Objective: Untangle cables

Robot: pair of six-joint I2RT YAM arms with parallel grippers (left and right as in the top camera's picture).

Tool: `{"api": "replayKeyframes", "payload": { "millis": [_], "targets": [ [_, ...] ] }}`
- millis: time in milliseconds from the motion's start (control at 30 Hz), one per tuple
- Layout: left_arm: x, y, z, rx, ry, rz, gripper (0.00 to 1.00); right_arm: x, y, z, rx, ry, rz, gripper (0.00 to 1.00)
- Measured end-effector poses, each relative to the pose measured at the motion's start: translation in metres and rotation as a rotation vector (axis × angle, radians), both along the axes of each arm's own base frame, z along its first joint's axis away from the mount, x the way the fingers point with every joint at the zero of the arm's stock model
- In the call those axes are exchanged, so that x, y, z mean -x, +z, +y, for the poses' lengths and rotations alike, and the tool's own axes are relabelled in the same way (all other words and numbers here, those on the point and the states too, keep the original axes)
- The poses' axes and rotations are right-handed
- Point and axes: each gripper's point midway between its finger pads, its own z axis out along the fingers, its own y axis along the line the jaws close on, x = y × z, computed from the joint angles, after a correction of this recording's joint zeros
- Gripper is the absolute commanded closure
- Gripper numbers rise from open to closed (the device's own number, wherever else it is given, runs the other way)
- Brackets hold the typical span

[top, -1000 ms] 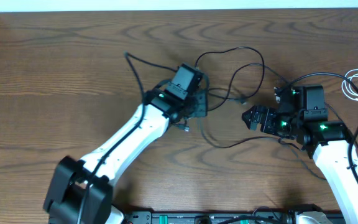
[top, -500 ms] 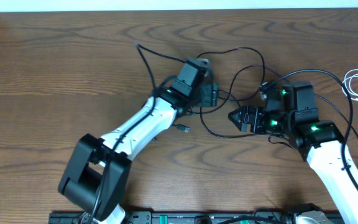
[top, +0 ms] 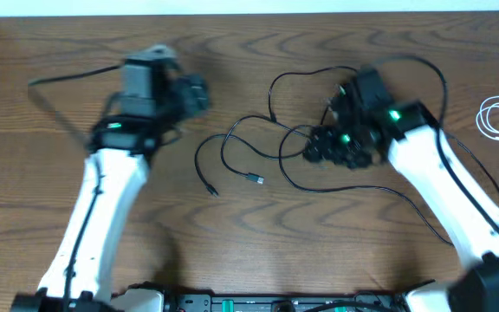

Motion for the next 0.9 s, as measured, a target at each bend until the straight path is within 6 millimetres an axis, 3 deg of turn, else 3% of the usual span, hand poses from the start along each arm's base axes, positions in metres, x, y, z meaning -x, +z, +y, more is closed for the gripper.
{"api": "replayKeyframes", "payload": {
  "millis": [67,100,133,267,333,367,400,633,767,900],
  "targets": [
    [0.009,-0.008,0.034,0.012,0.105,0.062,0.25,-0.02,0.003,0.005,0.024,-0.003,-0.028,0.12],
    [0.015,-0.015,0.049,0.015,0.15,0.103,0.08,-0.032,0.002,0.009,0.027,-0.004,-0.054,0.06],
    [0.021,-0.02,0.058,0.014,0.175,0.136,0.05,-0.043,0.0,0.012,0.022,-0.011,-0.078,0.03],
    [0.05,-0.046,0.08,0.035,0.262,0.305,0.04,-0.073,-0.021,0.027,-0.004,-0.007,-0.118,0.01],
    [0.056,-0.052,0.083,0.039,0.276,0.342,0.04,-0.074,-0.04,0.033,-0.011,0.003,-0.079,0.04],
    [0.057,-0.053,0.083,0.04,0.277,0.348,0.04,-0.074,-0.048,0.035,-0.016,0.007,-0.059,0.18],
    [0.057,-0.054,0.083,0.04,0.277,0.35,0.03,-0.073,-0.058,0.038,-0.019,0.005,-0.033,0.21],
    [0.057,-0.054,0.083,0.041,0.277,0.35,0.03,-0.043,-0.113,0.031,0.051,-0.142,0.231,0.09],
    [0.057,-0.054,0.082,0.043,0.276,0.35,0.03,-0.031,-0.13,0.029,0.131,-0.235,0.298,0.07],
    [0.057,-0.054,0.082,0.043,0.276,0.35,0.03,-0.033,-0.141,0.034,0.181,-0.321,0.279,0.08]
  ]
}}
